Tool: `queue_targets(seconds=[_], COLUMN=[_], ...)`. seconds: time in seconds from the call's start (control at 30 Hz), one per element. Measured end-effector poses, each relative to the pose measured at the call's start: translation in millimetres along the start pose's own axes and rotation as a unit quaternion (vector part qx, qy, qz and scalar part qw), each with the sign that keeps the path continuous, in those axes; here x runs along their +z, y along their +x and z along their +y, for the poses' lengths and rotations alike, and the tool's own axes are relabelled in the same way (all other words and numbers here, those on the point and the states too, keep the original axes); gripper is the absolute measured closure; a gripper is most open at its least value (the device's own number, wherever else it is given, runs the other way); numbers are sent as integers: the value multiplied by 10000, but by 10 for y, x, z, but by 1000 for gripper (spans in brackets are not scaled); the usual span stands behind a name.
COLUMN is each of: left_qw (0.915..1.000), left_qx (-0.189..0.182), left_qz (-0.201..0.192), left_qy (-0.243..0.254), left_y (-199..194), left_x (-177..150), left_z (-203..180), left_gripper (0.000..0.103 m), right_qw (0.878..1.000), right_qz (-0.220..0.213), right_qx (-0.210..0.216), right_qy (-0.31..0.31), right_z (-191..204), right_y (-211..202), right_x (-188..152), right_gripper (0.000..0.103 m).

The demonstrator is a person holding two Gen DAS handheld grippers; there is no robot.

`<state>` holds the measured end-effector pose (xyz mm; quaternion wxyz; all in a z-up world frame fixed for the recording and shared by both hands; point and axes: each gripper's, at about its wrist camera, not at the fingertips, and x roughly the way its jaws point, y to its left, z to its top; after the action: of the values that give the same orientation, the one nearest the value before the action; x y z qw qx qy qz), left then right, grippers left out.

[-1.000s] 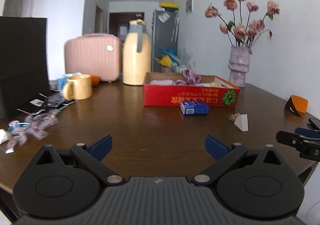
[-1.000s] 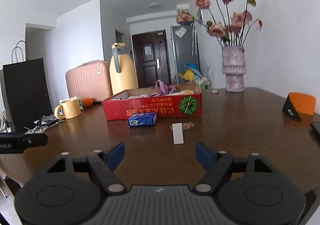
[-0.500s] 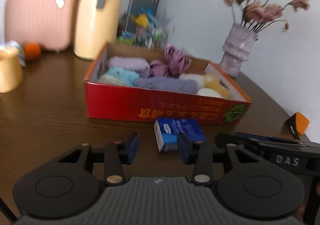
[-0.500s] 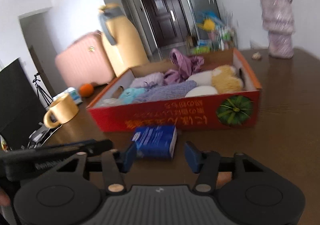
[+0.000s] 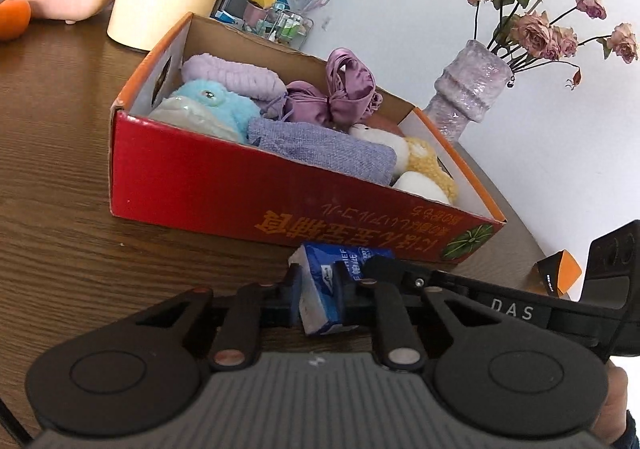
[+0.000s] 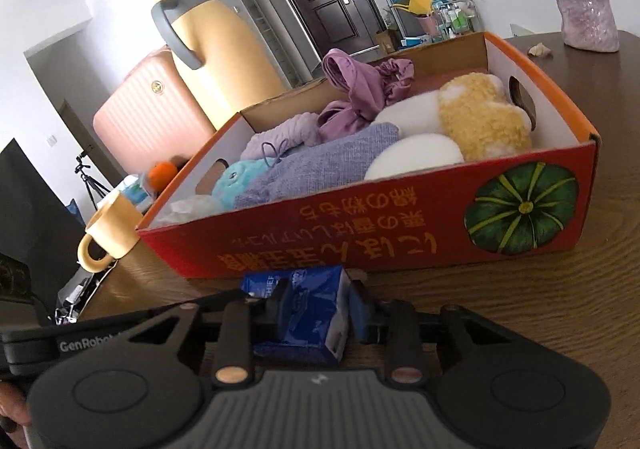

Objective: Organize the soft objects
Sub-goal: 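Carry the blue tissue packet into the box and open both grippers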

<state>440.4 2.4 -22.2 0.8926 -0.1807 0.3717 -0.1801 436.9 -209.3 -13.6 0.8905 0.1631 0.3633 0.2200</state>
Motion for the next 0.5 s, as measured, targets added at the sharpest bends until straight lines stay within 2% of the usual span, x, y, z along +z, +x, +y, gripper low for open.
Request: queue_targets(seconds=[0.3, 0.5], left_qw=[9999, 9997], left_qx=[-107, 184], left_qz=[63, -150], left_qy=[-35, 18], left_y=[14, -169], left_x=[-5, -63], left_z=[1, -108], left_gripper=[81, 82], right_qw=[9999, 9996], right_qz=[8, -166], right_qx=[9, 228], right_qy=[-128, -51], right_z=[49, 92], right_y=[-60, -143], right_x=[-35, -39], right_gripper=[73, 79])
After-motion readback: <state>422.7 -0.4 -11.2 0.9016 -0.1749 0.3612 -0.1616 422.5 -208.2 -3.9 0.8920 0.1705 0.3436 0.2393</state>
